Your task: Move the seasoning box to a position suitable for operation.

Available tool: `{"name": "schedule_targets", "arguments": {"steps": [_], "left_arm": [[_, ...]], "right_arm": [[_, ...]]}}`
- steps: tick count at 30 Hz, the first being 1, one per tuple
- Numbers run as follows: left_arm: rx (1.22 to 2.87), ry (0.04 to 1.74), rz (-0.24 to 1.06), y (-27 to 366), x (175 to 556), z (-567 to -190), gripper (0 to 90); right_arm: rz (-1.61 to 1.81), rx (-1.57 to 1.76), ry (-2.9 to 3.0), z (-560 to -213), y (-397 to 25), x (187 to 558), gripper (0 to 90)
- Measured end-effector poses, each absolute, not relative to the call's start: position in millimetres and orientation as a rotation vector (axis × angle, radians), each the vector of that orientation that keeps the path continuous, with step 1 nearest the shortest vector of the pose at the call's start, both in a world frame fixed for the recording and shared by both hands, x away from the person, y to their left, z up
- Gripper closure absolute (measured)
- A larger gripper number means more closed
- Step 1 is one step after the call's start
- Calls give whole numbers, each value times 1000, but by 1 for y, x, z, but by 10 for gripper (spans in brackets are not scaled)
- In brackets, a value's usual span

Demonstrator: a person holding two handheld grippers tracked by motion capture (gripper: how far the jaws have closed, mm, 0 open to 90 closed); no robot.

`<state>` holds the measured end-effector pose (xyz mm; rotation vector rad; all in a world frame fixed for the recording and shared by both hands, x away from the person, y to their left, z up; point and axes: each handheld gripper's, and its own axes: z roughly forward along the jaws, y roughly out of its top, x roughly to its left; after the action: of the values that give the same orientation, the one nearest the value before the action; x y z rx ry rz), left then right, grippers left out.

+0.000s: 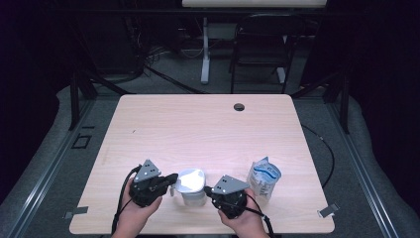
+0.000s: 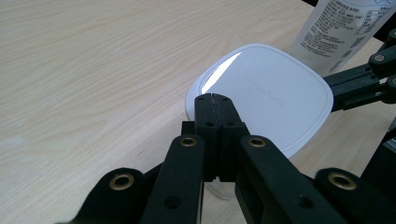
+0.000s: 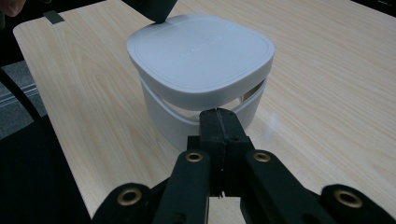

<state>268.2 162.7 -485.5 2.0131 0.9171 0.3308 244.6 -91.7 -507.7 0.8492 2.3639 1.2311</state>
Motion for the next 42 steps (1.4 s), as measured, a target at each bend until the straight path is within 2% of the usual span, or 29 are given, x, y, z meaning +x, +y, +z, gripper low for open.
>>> {"name": "schedule_targets", "arguments": {"steps": [9, 20, 30, 42], "left_arm": [[2016, 915, 328, 163, 268, -486, 899], [2019, 940, 353, 176, 266, -479, 848], [1979, 998, 378, 195, 266, -477, 748], [1960, 1031, 384, 209, 267, -479, 723]], "right_arm": [[1235, 850, 2359, -506, -91, 246, 900], [1258, 846, 2354, -500, -90, 249, 900], [1269, 828, 2350, -494, -85, 252, 900], [1265, 832, 2351, -488, -82, 258, 900]]}}
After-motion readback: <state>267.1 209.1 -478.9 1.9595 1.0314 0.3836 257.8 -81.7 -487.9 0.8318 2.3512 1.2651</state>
